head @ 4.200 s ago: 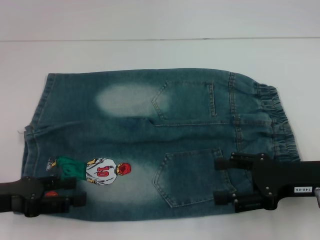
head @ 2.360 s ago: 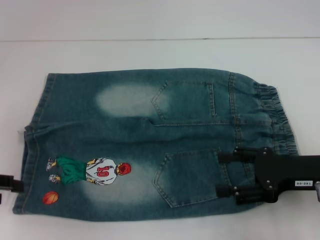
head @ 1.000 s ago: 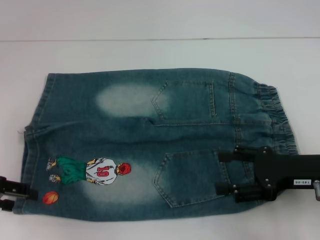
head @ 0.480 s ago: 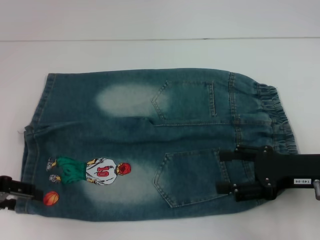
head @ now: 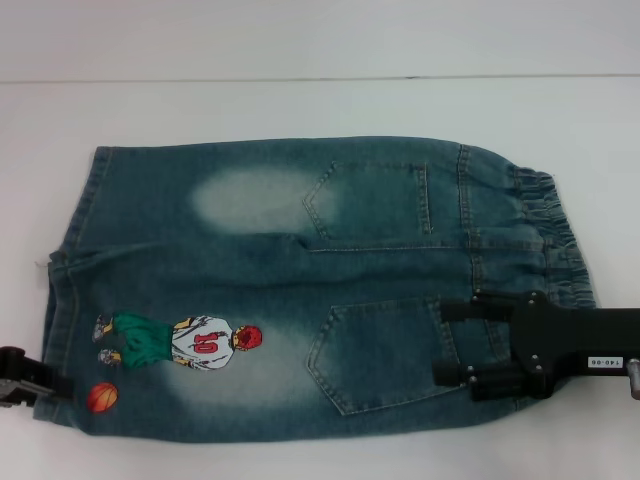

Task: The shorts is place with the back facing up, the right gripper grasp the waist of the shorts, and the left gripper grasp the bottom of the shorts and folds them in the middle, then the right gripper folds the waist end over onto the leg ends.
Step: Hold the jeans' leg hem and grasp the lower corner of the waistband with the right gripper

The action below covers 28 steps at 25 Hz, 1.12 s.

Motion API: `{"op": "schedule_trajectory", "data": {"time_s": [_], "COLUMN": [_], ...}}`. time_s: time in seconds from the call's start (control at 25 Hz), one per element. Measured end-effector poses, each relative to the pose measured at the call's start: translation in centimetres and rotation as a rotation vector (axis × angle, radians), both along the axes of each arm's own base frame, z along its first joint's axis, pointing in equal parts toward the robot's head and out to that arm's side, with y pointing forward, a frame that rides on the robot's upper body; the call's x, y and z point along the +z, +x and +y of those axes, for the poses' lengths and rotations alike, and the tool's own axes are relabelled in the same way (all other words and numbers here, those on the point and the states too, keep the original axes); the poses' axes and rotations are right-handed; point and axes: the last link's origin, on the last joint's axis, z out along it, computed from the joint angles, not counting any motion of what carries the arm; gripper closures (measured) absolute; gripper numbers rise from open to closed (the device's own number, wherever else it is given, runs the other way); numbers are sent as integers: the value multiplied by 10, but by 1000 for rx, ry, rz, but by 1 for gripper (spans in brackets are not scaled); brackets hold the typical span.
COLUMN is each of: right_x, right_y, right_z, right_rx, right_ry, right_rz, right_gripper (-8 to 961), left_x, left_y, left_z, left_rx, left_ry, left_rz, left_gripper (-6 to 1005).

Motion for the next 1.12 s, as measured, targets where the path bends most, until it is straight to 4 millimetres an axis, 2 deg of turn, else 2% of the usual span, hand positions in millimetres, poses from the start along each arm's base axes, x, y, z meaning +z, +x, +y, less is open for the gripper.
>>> {"op": "schedule_trajectory", "data": {"time_s": [0.32, 0.48, 0.6, 0.72, 0.84, 0.96, 1.12], "right_x": [0, 3, 12, 32, 63, 95, 115], "right_y": [1, 0, 2, 7, 12, 15, 10], "right_z": [0, 2, 11, 28, 46, 54, 57], "right_rx": [-4, -25, -102, -229, -370, -468, -502], "right_ry": [4, 12, 45, 94, 140, 160, 74], "right_rz": [2, 12, 37, 45, 5, -45, -207], "right_gripper": [26, 26, 26, 25, 25, 26, 26], "left_x": [-3, -3, -3, -3, -2, 1, 5], "left_y": [2, 3, 4, 8, 12, 15, 21], "left_z": [0, 1, 2, 6, 11, 16, 22], "left_rx": [-14, -18, -25, -45, -68, -92, -124], "left_ry": [-10, -9, -4, 9, 33, 61, 81], "left_rz": [-6, -5, -8, -20, -39, -54, -63], "left_gripper": [852, 900, 936, 972, 984, 984, 983]}}
